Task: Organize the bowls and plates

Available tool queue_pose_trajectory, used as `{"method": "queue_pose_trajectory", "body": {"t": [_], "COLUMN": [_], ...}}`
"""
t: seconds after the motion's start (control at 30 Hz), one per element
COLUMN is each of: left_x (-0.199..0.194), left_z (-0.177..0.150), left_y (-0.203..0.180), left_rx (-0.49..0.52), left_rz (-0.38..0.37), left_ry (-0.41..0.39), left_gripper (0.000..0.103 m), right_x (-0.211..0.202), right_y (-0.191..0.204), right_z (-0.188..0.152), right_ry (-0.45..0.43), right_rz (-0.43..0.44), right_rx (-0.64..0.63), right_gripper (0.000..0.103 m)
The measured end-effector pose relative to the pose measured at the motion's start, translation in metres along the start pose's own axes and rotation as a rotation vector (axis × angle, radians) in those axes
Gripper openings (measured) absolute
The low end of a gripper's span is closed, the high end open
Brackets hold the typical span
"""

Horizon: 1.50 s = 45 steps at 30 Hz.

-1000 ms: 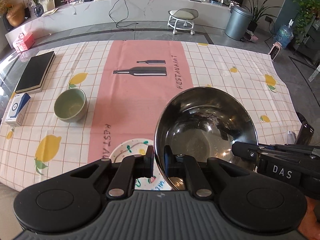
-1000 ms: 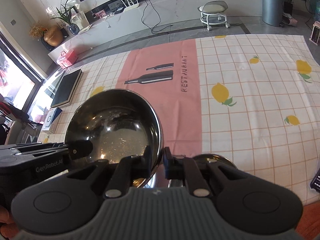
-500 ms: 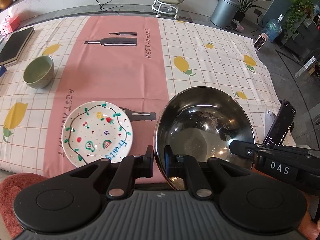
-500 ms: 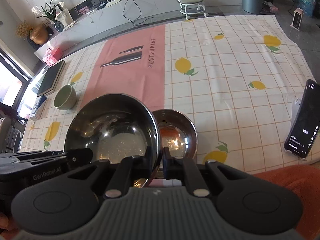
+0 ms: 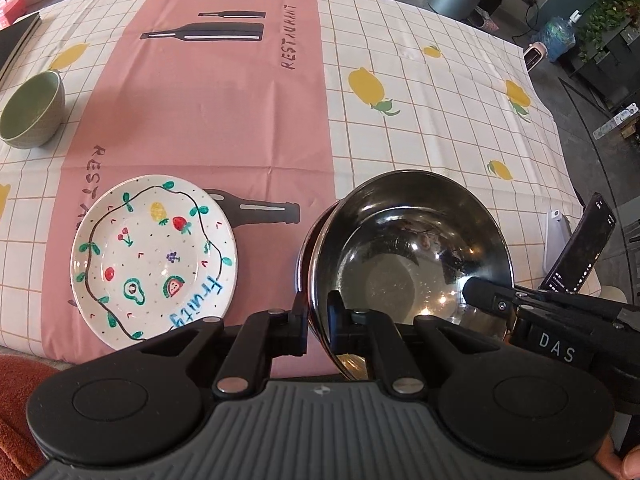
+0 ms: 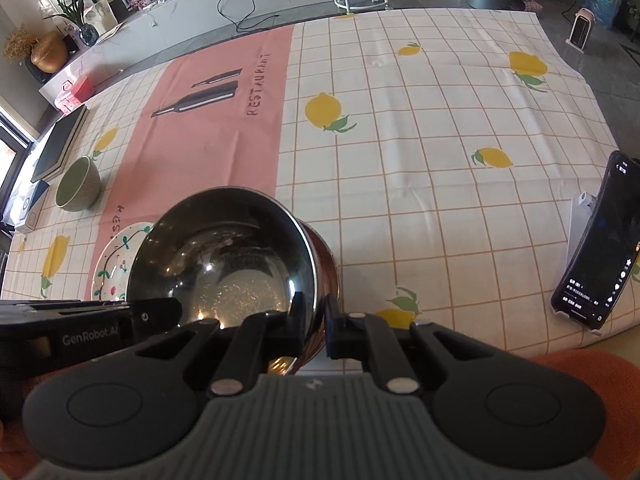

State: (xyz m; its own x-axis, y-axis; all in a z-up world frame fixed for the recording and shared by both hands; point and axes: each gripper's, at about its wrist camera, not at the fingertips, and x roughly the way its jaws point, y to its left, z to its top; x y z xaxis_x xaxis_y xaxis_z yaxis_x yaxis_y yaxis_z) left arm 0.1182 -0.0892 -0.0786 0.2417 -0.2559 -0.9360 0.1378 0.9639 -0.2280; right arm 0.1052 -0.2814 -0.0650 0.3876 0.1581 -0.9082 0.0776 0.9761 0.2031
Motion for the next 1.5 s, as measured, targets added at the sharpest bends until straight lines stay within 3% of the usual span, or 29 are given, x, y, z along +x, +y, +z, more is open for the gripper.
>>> {"method": "queue_pose_trajectory", "body": {"t": [0.57, 0.93, 1.03, 1.2, 1.4, 1.5], "left_x": [0.010, 0.009, 0.005, -0.001, -0.003, -0.004], "left_z": [0.002, 0.001, 0.001, 0.002, 0.001, 0.000], "left_y": [-0.016, -0.013, -0.012, -0.009, -0.008, -0.008], "left_rx": [0.137, 0.159, 0.163, 0.165, 0.184, 0.188], "left_rz": [0.091, 0.082, 0.073, 0.047, 0.053, 0.054], "left_ry": [-0.035, -0.041, -0.055, -0.074, -0.075, -0.079], "left_gripper": [0.011, 0.012, 0.017, 0.018, 0.018, 0.018], "right_x": [0.024, 0.026, 0.027, 0.022, 0.012, 0.010], "right_y": [-0.001, 0.005, 0.006, 0.005, 0.000, -0.001], "right_z": [0.006, 0.007, 0.007, 0.008, 0.006, 0.003], "right_ry": [0.036, 0.016, 0.012, 0.005, -0.006, -0.018], "right_rz": [-0.021, -0.060, -0.063, -0.051, -0.042, -0.014], "right_rx": [-0.030, -0.083, -0.110, -0.123, -0.120, -0.121], "right_gripper": [0.006, 0.006, 0.006, 0.015, 0.016, 0.005]}}
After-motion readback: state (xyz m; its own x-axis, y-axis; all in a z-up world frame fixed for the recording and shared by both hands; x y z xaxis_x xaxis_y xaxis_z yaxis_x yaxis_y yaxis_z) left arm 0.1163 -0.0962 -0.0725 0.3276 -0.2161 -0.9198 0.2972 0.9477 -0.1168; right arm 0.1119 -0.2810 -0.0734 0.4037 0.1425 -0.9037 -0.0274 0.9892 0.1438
